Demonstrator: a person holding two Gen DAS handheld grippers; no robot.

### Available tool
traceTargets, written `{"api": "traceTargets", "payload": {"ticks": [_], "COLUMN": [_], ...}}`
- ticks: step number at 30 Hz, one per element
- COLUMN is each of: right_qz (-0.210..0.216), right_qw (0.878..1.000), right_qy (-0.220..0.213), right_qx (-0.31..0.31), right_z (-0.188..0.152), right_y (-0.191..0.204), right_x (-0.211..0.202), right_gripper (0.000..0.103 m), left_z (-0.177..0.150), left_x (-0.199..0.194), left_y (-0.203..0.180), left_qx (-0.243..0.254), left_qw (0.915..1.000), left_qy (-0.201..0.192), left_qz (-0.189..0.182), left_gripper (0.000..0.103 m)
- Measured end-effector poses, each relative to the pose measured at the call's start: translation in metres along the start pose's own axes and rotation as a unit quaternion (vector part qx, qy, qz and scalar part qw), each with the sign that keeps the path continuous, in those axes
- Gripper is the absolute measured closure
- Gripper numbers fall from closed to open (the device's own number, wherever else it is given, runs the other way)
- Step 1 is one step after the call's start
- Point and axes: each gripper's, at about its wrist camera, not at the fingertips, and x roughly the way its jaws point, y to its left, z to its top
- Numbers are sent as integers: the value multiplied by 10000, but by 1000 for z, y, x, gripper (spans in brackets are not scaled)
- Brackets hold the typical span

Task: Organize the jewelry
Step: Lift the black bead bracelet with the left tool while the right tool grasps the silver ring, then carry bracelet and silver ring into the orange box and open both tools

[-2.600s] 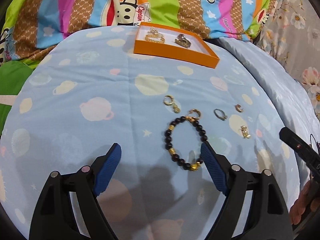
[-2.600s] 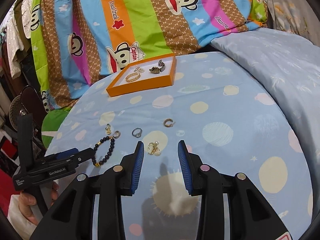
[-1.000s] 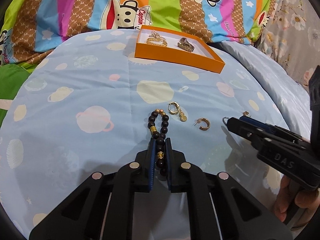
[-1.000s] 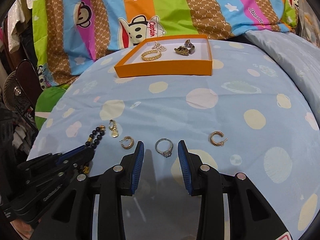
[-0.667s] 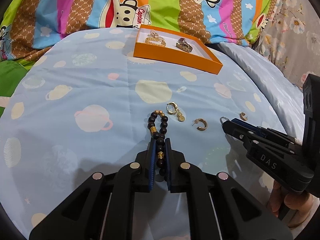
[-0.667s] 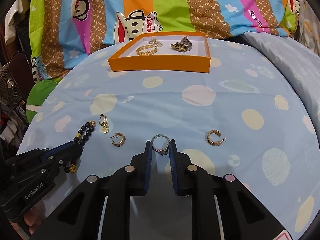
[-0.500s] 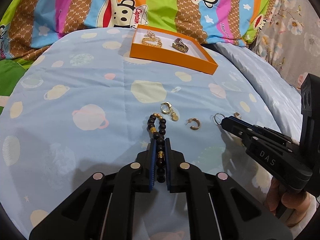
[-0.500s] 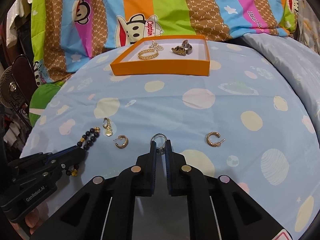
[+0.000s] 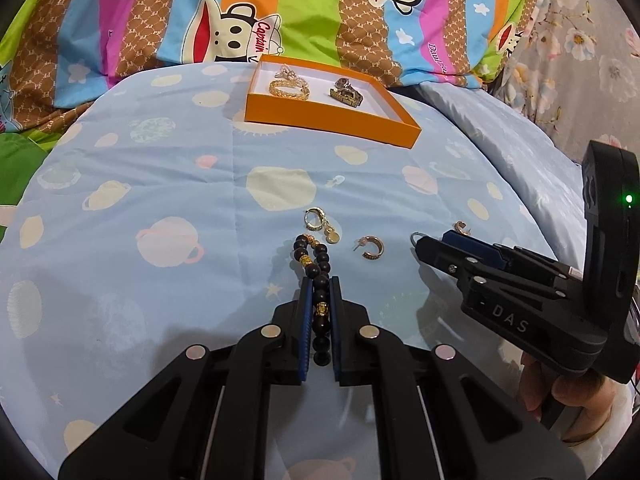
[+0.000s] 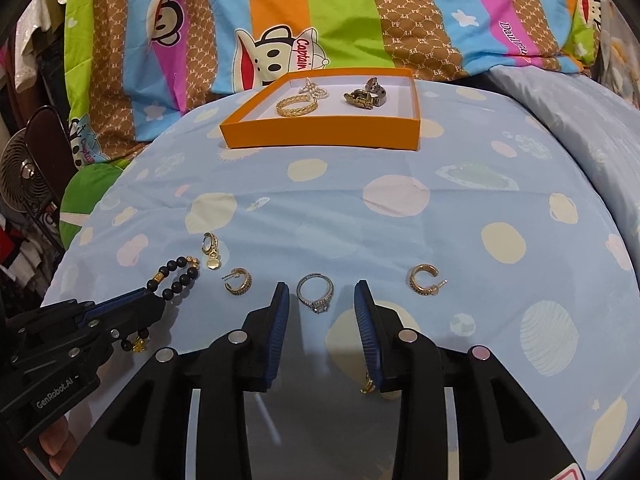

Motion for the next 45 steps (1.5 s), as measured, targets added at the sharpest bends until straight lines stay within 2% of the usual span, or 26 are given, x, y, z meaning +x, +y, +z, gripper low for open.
{"api": "traceTargets", "payload": {"ticks": [2,4,12,20,27,34,39,45], "right_qz": [-95,-181,-165,-41,94,336,303,284], "right_qw": [9999,9997,9998,9985,9961,9954,9963,9968], "right_qy": [22,39,-144,-538,-857,-789,-593,-409], "right_qx": [-68,-130,3,83,160,434,542,620], "right_z": [1,2,6,33,81,133,150,156], "right_y": [2,5,2,-6,-21,-40,-48,-53], "right_x": [3,5,-9,-36,-40,2,45,80], "right_gripper": [73,84,85,85,85,85,85,85], "left_z": [0,0,5,25,78,143,168,172], "left_x": [1,1,-3,-19,-23,-3,42,89], "left_y": [-1,0,2,0,-2,-4,-3,5], "left_qx": [17,14,-16,57,259,372,374,300], "left_qw": [10000,10000,10000,9993,9969,9933,9949,9976], "left_qy": [7,14,-60,-337,-715,-1070,-918,-619], "left_qz": [1,-6,-49,-137,-213,-215,-160,-74], "left_gripper": [96,96,96,96,96,96,96,96]}}
